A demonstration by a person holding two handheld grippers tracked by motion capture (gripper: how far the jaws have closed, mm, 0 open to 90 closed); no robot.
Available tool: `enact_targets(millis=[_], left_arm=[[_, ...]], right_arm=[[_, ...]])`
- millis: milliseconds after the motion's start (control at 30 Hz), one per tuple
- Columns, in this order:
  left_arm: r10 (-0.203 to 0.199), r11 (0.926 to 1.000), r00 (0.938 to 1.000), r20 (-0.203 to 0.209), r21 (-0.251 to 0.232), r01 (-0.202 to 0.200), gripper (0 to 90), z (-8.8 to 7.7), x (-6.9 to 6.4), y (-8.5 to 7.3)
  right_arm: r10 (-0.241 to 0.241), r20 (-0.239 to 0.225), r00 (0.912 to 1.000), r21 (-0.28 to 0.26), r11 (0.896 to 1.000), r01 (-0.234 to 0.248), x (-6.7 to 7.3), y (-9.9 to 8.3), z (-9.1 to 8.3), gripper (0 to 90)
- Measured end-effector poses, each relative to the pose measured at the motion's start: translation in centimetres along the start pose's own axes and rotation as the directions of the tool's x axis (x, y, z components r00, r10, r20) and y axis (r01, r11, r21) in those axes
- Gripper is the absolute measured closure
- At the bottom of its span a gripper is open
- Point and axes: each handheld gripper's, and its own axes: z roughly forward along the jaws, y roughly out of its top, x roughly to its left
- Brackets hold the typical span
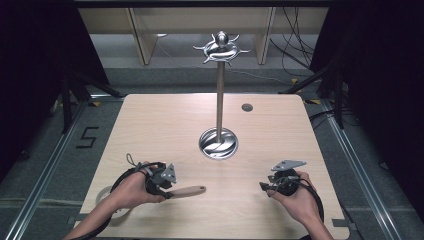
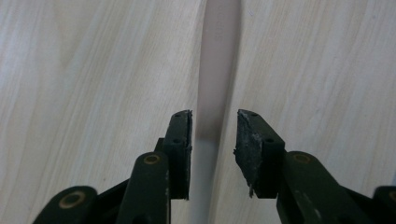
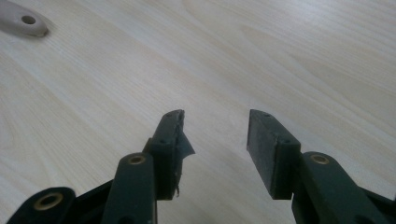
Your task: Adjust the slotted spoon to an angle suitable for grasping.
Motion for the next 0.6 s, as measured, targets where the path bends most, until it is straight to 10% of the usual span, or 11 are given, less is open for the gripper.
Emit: enact_targets(millis=[600], left_arm=[[0.021,0.9943,0.9980,0.060,0.103,-0.027,59.7,1.7,0.7,2.6]], right_arm=[[-0.001,-0.002,1.0000,-0.017,1.000,0.001,-0.1,-0.1,0.3,54.3]])
